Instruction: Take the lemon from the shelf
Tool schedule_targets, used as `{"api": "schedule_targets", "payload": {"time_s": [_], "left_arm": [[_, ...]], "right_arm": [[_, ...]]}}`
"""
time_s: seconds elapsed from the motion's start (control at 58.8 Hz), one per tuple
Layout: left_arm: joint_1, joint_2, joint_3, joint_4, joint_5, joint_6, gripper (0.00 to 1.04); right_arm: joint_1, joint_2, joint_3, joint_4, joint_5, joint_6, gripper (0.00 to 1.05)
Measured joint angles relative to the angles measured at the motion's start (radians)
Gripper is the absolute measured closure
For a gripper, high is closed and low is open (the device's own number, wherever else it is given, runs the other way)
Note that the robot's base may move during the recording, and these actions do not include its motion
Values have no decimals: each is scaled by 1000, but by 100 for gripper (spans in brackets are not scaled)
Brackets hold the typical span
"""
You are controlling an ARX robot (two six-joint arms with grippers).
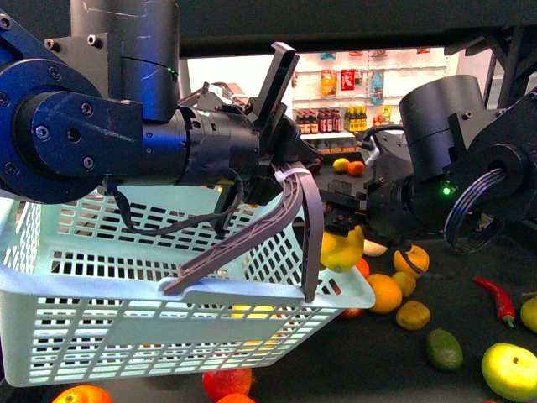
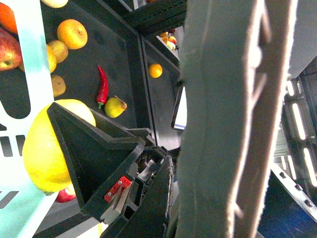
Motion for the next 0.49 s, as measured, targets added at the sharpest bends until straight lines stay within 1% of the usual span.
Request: {"api": "schedule_targets", "payload": {"time_s": [0.119, 0.153, 0.204, 0.238, 0.323, 0.357, 0.408, 0.476, 0.493], "left_arm": [[0, 0, 0, 0, 0, 0, 98], [0, 0, 0, 0, 0, 0, 98], [0, 0, 0, 0, 0, 0, 98], [0, 0, 0, 0, 2, -1, 98], [0, 0, 0, 0, 2, -1, 98], [0, 0, 0, 0, 1, -2, 98], [0, 0, 0, 0, 0, -1, 98], [0, 0, 0, 0, 0, 0, 98], [0, 0, 0, 0, 0, 0, 98]], "right_arm": [[12, 0, -13, 29, -8, 11, 37], [12, 0, -14, 33, -8, 14, 33], [12, 0, -18, 44, -11, 22, 25], [11, 0, -19, 49, -11, 24, 21], [3, -2, -29, 57, -6, 26, 8], [-1, -6, -37, 58, 2, 26, 6], [-9, -16, -53, 69, 27, 18, 7], [-26, -48, -93, 102, 84, -15, 7], [-33, -64, -108, 113, 112, -30, 7]]}}
